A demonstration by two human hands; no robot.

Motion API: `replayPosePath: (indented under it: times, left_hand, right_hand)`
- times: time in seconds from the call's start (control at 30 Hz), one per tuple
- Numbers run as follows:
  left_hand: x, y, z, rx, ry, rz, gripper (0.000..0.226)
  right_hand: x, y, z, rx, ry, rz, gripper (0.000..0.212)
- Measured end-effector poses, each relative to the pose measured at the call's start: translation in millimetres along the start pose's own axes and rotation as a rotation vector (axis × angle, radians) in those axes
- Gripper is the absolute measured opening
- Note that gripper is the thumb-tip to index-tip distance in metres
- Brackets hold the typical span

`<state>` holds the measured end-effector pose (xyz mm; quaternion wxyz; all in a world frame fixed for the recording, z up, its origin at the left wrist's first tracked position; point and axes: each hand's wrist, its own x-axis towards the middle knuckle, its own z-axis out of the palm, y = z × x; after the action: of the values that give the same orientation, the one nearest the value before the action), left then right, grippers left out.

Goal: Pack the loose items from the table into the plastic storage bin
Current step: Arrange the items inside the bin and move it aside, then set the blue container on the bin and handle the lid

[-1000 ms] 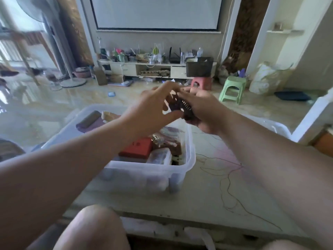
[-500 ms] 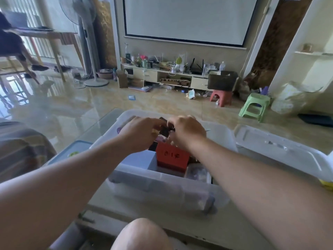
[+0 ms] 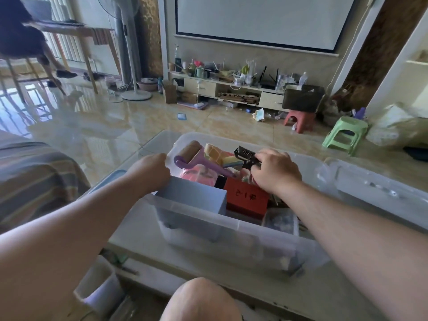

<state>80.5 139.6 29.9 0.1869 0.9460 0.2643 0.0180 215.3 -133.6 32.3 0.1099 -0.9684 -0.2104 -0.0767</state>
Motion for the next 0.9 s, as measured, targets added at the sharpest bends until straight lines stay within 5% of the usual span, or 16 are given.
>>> replayPosePath:
  times: [0.23,0.4,0.63,0.9]
  left_hand:
    - [-10,22,12,-0.037,0.016,0.071,0.045]
    - [-11,63,32,-0.083,-0.009,0.146,0.036]
    - [-22,140,65,-0.029,-0.077,0.269,0.03]
    - [-37,135,53,-0.26,-0.181,0.283,0.034]
  right_hand:
    - [0,32,-33,-0.244,-0.028,0.201,0.05]
    - [1,88,-50,-0.406,-0.157,0.16,0.036]
    - [-18,159,-46,-0.252,-0.058,0.179,0.004]
    - [-46,165,-52,-0.26,-0.039,0.262,0.032]
